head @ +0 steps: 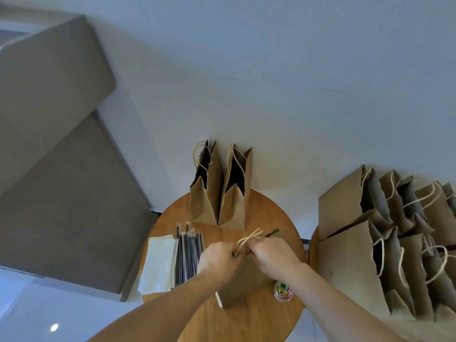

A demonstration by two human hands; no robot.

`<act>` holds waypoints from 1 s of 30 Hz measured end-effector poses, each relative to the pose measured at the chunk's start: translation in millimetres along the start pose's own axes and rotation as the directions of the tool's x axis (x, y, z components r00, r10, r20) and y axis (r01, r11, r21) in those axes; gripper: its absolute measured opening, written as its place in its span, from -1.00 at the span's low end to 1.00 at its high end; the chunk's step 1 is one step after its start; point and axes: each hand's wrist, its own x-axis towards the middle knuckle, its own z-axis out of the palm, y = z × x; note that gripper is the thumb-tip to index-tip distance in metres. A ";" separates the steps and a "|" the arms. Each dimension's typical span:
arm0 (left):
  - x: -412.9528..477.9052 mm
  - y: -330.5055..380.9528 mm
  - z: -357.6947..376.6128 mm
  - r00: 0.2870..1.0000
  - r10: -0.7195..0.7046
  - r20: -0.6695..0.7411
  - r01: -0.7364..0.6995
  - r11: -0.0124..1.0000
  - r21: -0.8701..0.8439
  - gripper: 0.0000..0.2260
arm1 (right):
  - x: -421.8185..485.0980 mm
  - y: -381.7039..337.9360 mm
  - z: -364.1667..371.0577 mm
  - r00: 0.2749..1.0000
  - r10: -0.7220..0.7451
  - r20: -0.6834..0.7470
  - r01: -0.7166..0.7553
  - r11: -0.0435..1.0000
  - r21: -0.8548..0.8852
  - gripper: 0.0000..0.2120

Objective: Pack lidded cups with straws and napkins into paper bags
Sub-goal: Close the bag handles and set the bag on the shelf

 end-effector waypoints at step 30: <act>-61.9 -63.2 -38.8 0.978 -0.176 -0.116 0.151 0.968 -0.202 -0.73 | -19.9 30.2 -11.8 0.845 0.524 -0.109 -0.247 0.563 0.789 -0.88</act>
